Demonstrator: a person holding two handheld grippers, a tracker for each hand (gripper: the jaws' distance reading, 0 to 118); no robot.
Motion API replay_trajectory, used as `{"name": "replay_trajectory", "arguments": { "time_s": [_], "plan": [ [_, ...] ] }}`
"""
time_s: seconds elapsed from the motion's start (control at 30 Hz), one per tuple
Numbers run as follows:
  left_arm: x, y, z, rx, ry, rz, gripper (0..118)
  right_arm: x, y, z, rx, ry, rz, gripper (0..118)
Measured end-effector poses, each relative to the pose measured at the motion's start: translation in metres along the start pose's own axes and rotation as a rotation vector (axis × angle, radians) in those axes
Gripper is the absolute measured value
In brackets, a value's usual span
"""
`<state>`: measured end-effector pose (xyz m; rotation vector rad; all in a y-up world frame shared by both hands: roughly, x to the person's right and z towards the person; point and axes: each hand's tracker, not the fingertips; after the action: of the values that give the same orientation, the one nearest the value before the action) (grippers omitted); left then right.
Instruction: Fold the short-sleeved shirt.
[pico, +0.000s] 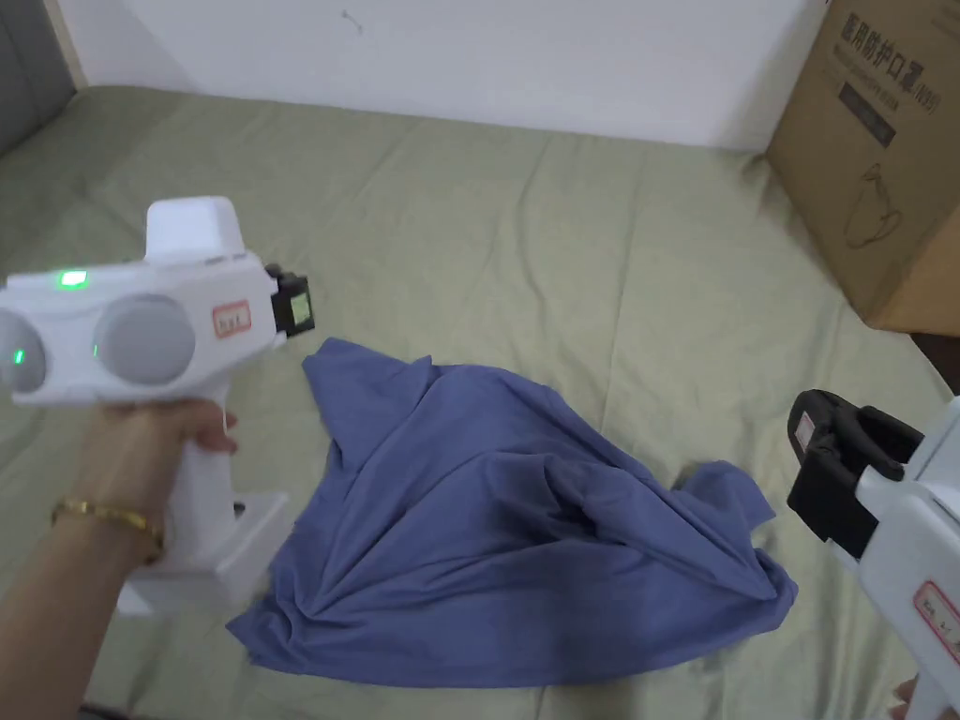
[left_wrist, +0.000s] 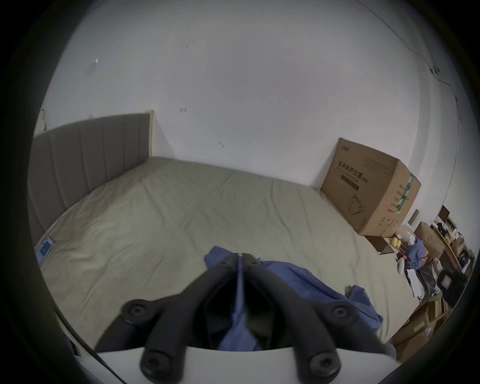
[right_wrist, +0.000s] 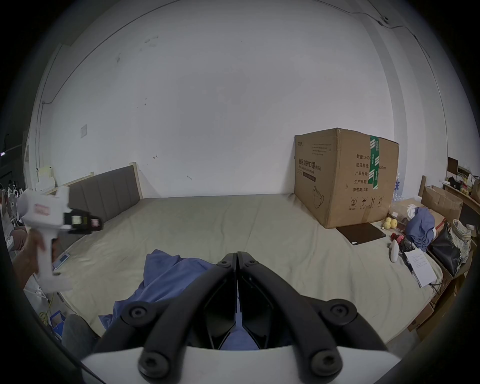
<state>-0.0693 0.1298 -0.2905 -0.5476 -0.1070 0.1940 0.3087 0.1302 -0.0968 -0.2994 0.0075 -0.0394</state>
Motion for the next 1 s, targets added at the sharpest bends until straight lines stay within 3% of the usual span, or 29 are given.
{"name": "replay_trajectory", "arguments": {
  "time_s": [0.1, 0.17, 0.2, 0.57, 0.67, 0.77, 0.8, 0.9, 0.93, 0.97, 1.0],
  "plan": [
    [-0.007, 0.026, -0.059, -0.141, 0.005, 0.036, 71, 0.003, 0.002, -0.007, -0.016, -0.009, 0.000, 0],
    [-0.009, 0.036, -0.095, -0.219, 0.044, 0.006, 109, 0.006, 0.002, -0.012, -0.032, -0.015, -0.003, 0],
    [-0.009, 0.039, -0.116, -0.249, 0.073, -0.013, 118, 0.008, 0.003, -0.015, -0.036, -0.018, -0.005, 0],
    [-0.014, 0.003, -0.277, -0.583, 0.204, -0.098, 118, 0.025, -0.006, -0.062, -0.144, -0.075, -0.012, 0],
    [-0.014, -0.008, -0.297, -0.581, 0.213, -0.106, 104, 0.028, -0.011, -0.071, -0.171, -0.079, -0.008, 0],
    [-0.010, -0.015, -0.308, -0.558, 0.225, -0.125, 73, 0.030, -0.016, -0.076, -0.196, -0.087, 0.001, 0],
    [-0.008, -0.018, -0.312, -0.562, 0.223, -0.133, 56, 0.030, -0.018, -0.077, -0.201, -0.089, 0.003, 0],
    [-0.004, -0.030, -0.311, -0.595, 0.205, -0.149, 29, 0.031, -0.021, -0.076, -0.216, -0.097, 0.005, 0],
    [-0.001, -0.032, -0.309, -0.576, 0.204, -0.155, 9, 0.031, -0.022, -0.076, -0.221, -0.102, 0.007, 0],
    [0.001, -0.032, -0.307, -0.575, 0.199, -0.169, 0, 0.031, -0.022, -0.076, -0.222, -0.104, 0.006, 0],
    [0.002, -0.031, -0.302, -0.567, 0.203, -0.201, 0, 0.032, -0.022, -0.075, -0.225, -0.105, 0.003, 0]
  ]
}}
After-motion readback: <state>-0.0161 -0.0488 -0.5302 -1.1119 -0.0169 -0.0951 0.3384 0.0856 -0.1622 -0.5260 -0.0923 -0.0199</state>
